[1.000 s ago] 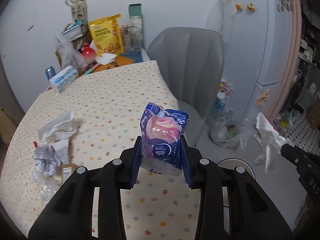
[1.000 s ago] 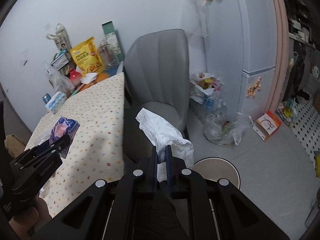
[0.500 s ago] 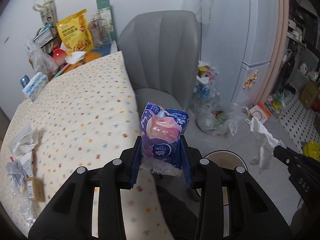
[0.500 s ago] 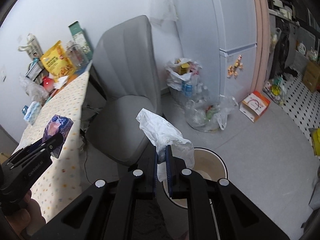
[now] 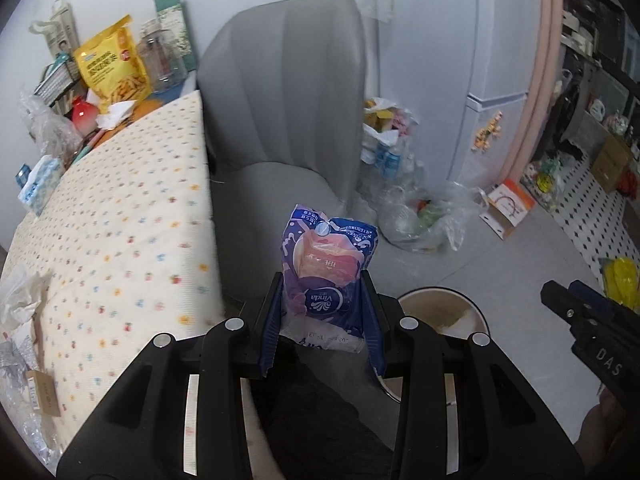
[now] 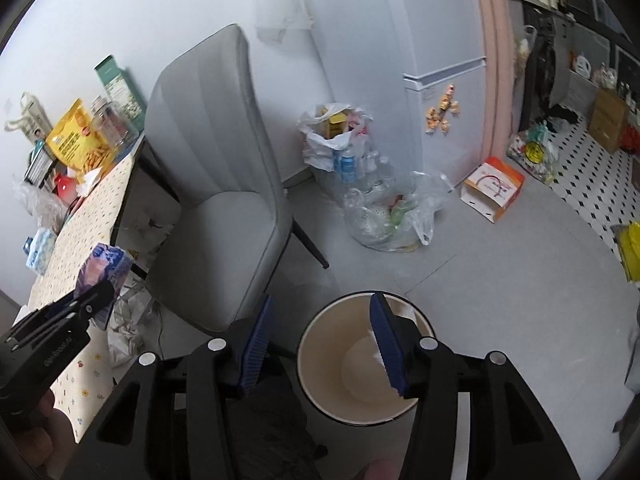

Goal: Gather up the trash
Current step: 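Carry the tissue pack and glove in both tools over to the trash bin, then open both tools to drop the tissue pack and glove into the bin, then move both open tools back toward the table trash, then grasp the crumpled printed paper with the left tool while the right tool grasps the cardboard box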

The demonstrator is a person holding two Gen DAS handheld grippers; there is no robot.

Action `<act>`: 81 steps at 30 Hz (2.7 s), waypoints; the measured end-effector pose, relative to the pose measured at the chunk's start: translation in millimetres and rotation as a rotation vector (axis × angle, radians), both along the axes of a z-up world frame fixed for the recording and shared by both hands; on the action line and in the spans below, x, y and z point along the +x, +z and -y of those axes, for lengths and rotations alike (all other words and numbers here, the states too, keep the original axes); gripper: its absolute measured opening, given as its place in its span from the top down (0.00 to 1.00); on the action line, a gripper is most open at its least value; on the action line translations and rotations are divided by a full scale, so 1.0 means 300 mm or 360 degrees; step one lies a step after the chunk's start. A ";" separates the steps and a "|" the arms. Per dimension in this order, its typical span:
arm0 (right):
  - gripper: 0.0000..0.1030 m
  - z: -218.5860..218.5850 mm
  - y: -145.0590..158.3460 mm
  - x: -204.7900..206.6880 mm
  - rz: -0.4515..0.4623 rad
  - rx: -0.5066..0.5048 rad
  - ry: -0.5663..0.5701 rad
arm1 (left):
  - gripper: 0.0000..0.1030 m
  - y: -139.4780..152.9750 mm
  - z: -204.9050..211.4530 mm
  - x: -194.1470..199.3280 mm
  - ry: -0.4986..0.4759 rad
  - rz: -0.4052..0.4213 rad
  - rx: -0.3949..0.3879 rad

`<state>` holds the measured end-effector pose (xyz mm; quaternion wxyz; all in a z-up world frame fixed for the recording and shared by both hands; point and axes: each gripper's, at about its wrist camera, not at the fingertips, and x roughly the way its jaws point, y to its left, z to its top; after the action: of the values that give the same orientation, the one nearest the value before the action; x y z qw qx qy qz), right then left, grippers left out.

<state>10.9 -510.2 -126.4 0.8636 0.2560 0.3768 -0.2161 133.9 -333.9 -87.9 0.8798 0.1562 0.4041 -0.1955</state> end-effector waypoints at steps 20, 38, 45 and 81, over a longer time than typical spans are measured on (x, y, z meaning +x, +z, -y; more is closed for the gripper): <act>0.27 0.169 0.055 -0.333 0.0001 -0.0098 -0.0366 | 0.16 -0.026 0.294 -0.160 -0.0350 -0.0067 -0.0106; 0.09 -0.036 0.185 -0.177 0.0148 -0.0129 -0.0126 | 0.06 0.160 -0.102 -0.086 -0.0005 0.0122 -0.0202; 0.08 -0.211 0.239 -0.069 0.0185 -0.0137 0.0064 | 0.06 0.213 -0.362 -0.056 0.0210 0.0190 -0.0246; 0.08 -1.117 0.353 0.271 0.0099 -0.0363 0.0842 | 0.06 0.122 -1.358 0.029 0.0988 0.0119 -0.0432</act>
<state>92.1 -175.0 -20.6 0.9243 0.0565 0.3770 -0.0162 142.6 73.6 -51.2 0.9243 -0.0858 0.3702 0.0354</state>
